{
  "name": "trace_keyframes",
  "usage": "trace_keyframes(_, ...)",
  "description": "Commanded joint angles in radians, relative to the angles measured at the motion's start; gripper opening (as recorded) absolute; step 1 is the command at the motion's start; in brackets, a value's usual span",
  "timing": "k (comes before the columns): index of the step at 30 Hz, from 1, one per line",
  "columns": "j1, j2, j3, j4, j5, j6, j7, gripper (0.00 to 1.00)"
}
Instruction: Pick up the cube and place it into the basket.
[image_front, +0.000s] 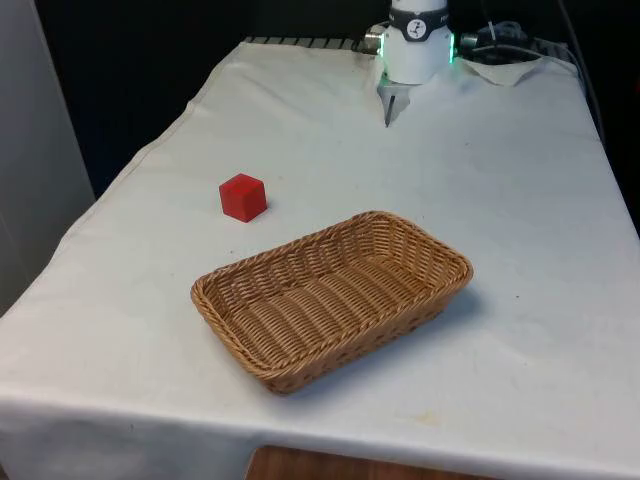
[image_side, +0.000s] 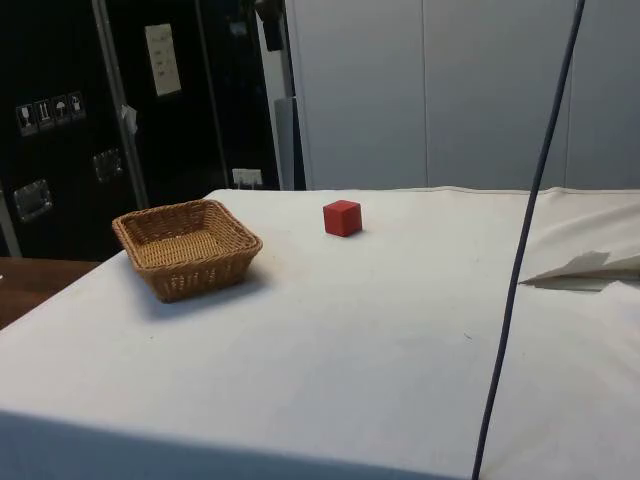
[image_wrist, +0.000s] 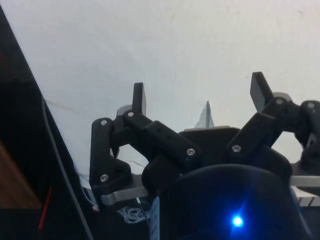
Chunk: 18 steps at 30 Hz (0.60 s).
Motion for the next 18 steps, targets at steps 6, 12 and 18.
trace_keyframes(6,0.000,-0.001,-0.003,0.005,-0.010,-0.004,0.012,1.00)
trace_keyframes(12,-0.003,0.006,-0.013,0.013,-0.011,-0.003,0.020,1.00)
trace_keyframes(18,-0.002,0.007,-0.023,0.013,-0.006,0.000,0.031,1.00)
